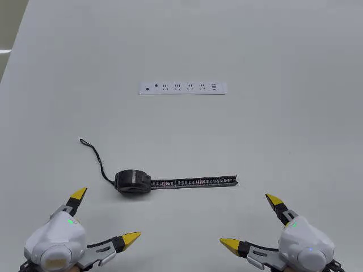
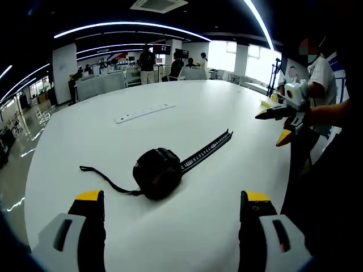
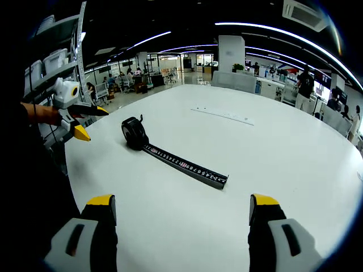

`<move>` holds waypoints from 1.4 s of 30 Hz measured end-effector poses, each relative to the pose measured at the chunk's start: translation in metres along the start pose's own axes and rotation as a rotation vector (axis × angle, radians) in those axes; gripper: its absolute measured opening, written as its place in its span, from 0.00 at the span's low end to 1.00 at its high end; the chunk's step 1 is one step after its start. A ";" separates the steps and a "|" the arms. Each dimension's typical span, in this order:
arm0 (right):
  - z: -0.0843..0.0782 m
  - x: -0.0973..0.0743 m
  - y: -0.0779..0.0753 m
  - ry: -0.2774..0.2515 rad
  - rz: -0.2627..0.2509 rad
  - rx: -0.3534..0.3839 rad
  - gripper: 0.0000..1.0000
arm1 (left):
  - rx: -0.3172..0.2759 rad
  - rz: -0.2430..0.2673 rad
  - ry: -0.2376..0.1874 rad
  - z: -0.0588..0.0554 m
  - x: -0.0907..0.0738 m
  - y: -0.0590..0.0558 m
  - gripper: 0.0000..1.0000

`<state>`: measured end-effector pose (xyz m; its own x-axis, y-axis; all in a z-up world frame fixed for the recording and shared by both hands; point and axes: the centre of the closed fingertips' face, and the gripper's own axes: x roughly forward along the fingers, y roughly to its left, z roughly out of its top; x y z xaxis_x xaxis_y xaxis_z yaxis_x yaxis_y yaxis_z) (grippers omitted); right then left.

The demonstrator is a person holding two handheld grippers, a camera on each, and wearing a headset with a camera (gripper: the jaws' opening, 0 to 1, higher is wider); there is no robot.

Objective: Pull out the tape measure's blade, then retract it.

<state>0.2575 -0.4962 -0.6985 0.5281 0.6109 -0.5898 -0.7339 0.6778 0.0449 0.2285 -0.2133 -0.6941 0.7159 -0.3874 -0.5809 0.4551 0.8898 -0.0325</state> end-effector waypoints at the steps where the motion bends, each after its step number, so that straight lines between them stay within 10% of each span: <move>1: -0.001 0.000 0.000 -0.001 0.001 0.001 0.99 | -0.002 -0.003 0.001 0.000 0.000 -0.001 0.99; 42: -0.002 -0.004 0.008 -0.015 -0.015 0.023 0.97 | -0.061 0.080 0.033 -0.008 0.000 -0.014 0.99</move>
<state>0.2486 -0.4935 -0.6973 0.5452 0.6065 -0.5787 -0.7159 0.6960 0.0550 0.2181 -0.2242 -0.7000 0.7305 -0.3074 -0.6098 0.3636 0.9309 -0.0337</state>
